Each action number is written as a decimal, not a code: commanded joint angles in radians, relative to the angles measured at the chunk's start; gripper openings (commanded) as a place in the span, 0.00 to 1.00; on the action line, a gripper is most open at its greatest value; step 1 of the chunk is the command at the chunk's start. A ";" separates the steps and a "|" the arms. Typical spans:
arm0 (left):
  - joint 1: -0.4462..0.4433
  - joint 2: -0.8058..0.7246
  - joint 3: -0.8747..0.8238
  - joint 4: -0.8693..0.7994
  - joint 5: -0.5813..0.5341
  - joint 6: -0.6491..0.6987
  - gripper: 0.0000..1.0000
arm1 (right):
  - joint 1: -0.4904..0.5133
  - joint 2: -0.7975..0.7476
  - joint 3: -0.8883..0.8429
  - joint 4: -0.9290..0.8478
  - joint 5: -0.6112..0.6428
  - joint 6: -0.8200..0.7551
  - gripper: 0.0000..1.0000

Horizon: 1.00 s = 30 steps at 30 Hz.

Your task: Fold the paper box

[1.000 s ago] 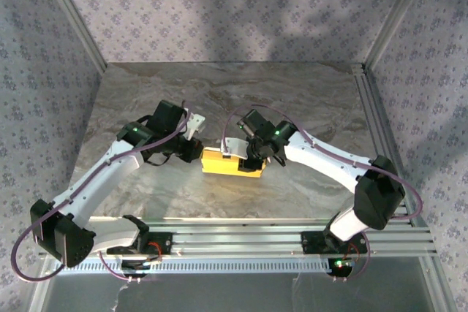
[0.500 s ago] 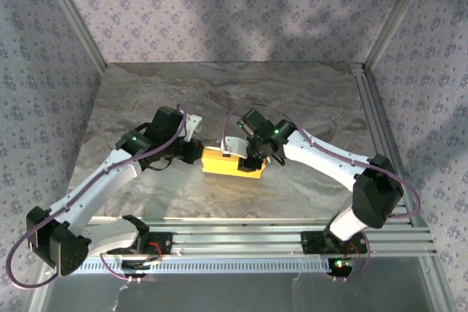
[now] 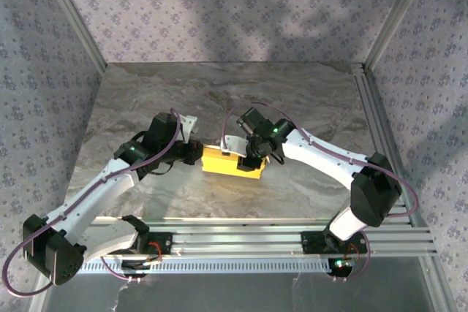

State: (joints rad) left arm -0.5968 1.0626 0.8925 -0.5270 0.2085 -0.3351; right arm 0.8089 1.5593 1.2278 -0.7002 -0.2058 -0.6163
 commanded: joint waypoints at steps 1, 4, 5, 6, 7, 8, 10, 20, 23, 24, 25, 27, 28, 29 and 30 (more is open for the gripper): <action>-0.002 -0.015 -0.015 0.048 -0.011 -0.027 0.00 | -0.004 0.001 0.027 0.000 -0.018 0.013 0.27; -0.002 -0.015 -0.023 0.056 -0.007 -0.036 0.00 | -0.004 0.004 0.028 0.001 -0.018 0.014 0.27; -0.002 -0.015 -0.023 0.055 -0.009 -0.037 0.00 | -0.004 0.003 0.028 0.001 -0.018 0.013 0.27; -0.001 -0.016 -0.023 0.055 -0.011 -0.037 0.00 | -0.004 0.005 0.029 0.001 -0.017 0.013 0.27; -0.002 -0.016 -0.023 0.055 -0.013 -0.036 0.00 | -0.004 0.005 0.028 0.000 -0.015 0.012 0.28; -0.002 -0.016 -0.023 0.053 -0.013 -0.035 0.00 | -0.004 0.005 0.029 0.000 -0.015 0.012 0.27; -0.002 -0.016 -0.026 0.052 -0.013 -0.033 0.00 | -0.004 0.005 0.030 -0.002 -0.012 0.013 0.27; -0.016 -0.046 -0.114 0.125 -0.040 -0.026 0.00 | -0.005 0.010 0.019 0.023 0.019 0.013 0.28; -0.026 -0.062 -0.143 0.154 -0.059 -0.022 0.00 | -0.005 0.008 0.011 0.040 0.032 0.013 0.30; -0.028 -0.064 -0.152 0.163 -0.065 -0.022 0.00 | -0.005 0.006 0.008 0.042 0.035 0.013 0.30; -0.030 -0.067 -0.161 0.172 -0.071 -0.021 0.00 | -0.004 0.007 0.009 0.046 0.037 0.015 0.30; -0.037 -0.069 -0.176 0.187 -0.080 -0.019 0.00 | -0.004 0.006 0.007 0.052 0.043 0.014 0.31; -0.041 -0.069 -0.182 0.193 -0.086 -0.019 0.00 | -0.004 0.006 0.006 0.054 0.044 0.015 0.31; -0.044 -0.070 -0.190 0.201 -0.092 -0.019 0.00 | -0.005 0.006 0.004 0.057 0.046 0.015 0.31; -0.048 -0.072 -0.199 0.208 -0.099 -0.020 0.00 | -0.005 0.007 0.003 0.059 0.048 0.014 0.31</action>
State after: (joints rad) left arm -0.6308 1.0012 0.7307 -0.3233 0.1490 -0.3603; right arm 0.8066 1.5738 1.2251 -0.7002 -0.1547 -0.6167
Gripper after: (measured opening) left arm 0.044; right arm 0.311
